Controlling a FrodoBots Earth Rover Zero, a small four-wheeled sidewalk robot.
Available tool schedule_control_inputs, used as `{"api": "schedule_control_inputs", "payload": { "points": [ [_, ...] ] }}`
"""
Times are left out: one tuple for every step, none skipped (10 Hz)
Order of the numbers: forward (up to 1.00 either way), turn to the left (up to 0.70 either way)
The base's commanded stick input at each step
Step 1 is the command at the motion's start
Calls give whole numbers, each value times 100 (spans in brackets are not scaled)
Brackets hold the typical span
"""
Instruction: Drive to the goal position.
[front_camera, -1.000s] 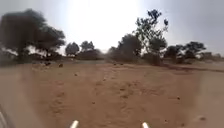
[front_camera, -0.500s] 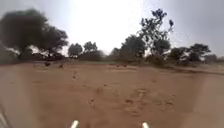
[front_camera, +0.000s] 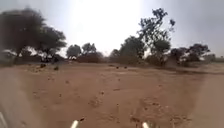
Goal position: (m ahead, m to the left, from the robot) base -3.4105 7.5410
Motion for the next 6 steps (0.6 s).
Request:
{"api": "schedule_control_inputs", "payload": {
  "points": [
    [100, 0],
    [100, -7],
    [100, -27],
    [100, -27],
    [100, -19],
    [100, 0]
  ]
}}
